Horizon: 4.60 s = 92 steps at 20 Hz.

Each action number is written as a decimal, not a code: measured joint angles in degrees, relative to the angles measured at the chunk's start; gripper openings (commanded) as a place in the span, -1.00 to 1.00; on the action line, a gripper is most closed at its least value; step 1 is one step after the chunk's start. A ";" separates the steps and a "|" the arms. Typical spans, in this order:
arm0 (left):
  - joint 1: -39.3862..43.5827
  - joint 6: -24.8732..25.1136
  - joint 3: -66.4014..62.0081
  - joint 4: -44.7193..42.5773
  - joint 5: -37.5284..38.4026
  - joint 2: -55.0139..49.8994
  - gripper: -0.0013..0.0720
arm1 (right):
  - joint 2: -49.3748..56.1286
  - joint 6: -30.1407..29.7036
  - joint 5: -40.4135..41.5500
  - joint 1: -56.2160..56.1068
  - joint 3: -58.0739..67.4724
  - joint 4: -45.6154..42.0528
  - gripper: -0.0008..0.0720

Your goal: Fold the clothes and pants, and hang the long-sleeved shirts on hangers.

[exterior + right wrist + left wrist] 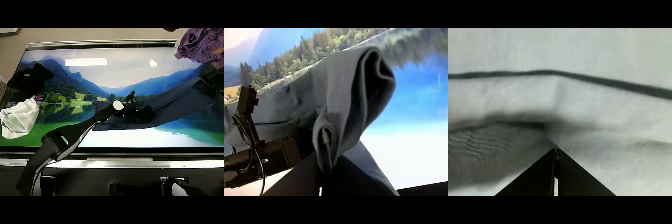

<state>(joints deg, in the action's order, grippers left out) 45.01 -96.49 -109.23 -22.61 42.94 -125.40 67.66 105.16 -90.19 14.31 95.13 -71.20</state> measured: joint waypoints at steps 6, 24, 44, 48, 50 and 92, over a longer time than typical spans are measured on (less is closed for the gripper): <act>-7.15 -1.49 -0.87 -10.64 12.02 5.22 -0.92 | 0.52 2.54 2.08 -0.26 0.37 4.37 -0.90; -35.10 -7.23 -1.03 -53.18 40.13 37.18 -0.92 | 18.99 22.71 19.82 -38.40 0.31 0.44 -0.90; -39.65 -6.40 -1.03 -53.99 42.21 39.28 -0.91 | 30.91 29.44 30.08 -47.74 0.31 0.28 -0.86; -39.63 -6.40 -1.03 -53.99 42.18 39.28 -0.91 | 31.54 28.30 31.17 -47.74 0.31 2.58 -0.20; -39.65 -6.40 -1.03 -53.99 42.18 39.28 -0.91 | 31.63 25.62 31.15 -47.74 0.31 4.96 -0.08; -39.65 -6.62 -0.92 -54.18 42.16 37.62 -0.91 | 40.19 -31.17 10.54 -5.90 -17.99 29.38 -0.37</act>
<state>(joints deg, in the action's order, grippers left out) 5.37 -103.11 -110.15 -76.79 85.10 -87.79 107.85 74.00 -79.66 8.40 77.14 -41.82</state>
